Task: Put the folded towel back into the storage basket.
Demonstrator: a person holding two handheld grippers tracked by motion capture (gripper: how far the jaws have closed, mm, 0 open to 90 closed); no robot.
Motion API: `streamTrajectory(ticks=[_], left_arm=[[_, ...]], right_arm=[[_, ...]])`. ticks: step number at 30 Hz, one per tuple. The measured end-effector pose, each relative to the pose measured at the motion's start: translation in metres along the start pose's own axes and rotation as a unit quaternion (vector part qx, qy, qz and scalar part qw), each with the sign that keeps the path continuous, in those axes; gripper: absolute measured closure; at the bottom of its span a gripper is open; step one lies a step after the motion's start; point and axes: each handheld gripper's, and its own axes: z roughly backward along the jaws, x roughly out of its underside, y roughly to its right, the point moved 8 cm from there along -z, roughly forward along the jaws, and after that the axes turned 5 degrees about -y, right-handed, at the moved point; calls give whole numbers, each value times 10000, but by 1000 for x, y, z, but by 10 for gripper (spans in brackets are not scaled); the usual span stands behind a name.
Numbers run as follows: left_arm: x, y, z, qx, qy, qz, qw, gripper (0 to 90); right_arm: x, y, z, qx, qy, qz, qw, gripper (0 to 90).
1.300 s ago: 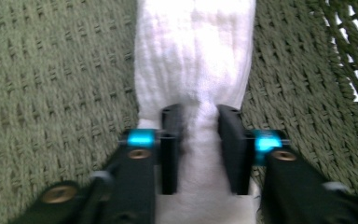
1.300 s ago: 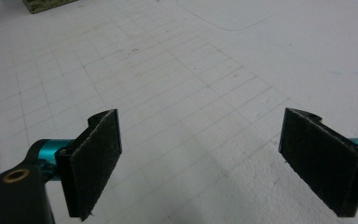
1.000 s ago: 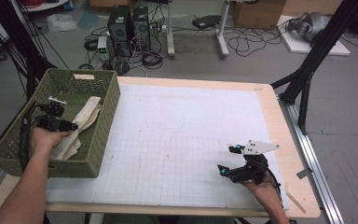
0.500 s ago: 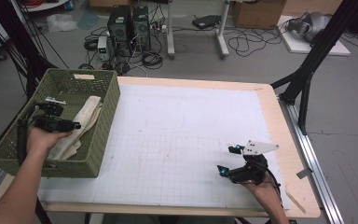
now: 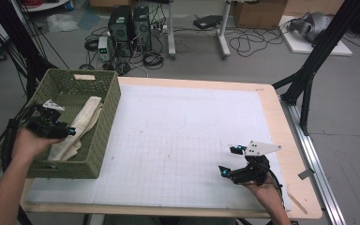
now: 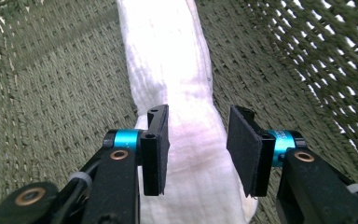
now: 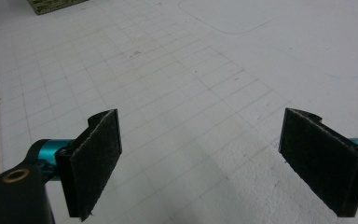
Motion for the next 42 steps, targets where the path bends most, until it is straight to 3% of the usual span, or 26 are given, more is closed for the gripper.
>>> streamTrajectory(ticks=[4, 9, 14, 18, 23, 26, 28, 32, 34, 38, 42], left_arm=[[0, 6, 2, 73, -116, -373, 9992, 585], [0, 9, 1, 204, -75, -512, 9985, 582], [2, 8, -4, 276, -132, -448, 9985, 563], [3, 9, -14, 297, -321, -356, 9984, 534], [6, 11, -30, 105, -731, -362, 9966, 487], [6, 10, -35, -119, -906, -365, 9951, 500], [8, 5, -38, -382, -1051, -400, 9929, 533], [11, -3, -41, -623, -1287, -260, 9894, 675], [11, -5, -42, -689, -1298, -190, 9890, 776], [2, -15, -34, -850, -927, 226, 9918, 838], [-5, -24, -29, -998, -591, 593, 9915, 837]], right_arm=[[0, 0, 0, -2, -14, 0, 10000, 124], [0, 0, 0, 4, -11, -14, 10000, 124], [0, 0, 0, -7, -16, -28, 10000, 124], [1, 0, -1, -13, -35, -15, 10000, 124], [1, 0, -2, -21, -49, -16, 10000, 124], [1, 1, -2, -25, -46, -16, 10000, 124], [1, 1, -1, -30, -51, -47, 10000, 124], [1, 1, -2, -33, -44, -5, 10000, 124], [1, 0, -2, -40, -44, -9, 10000, 124], [1, 0, -1, -55, -29, -17, 10000, 124], [0, 0, -2, -55, -26, -6, 10000, 124]])
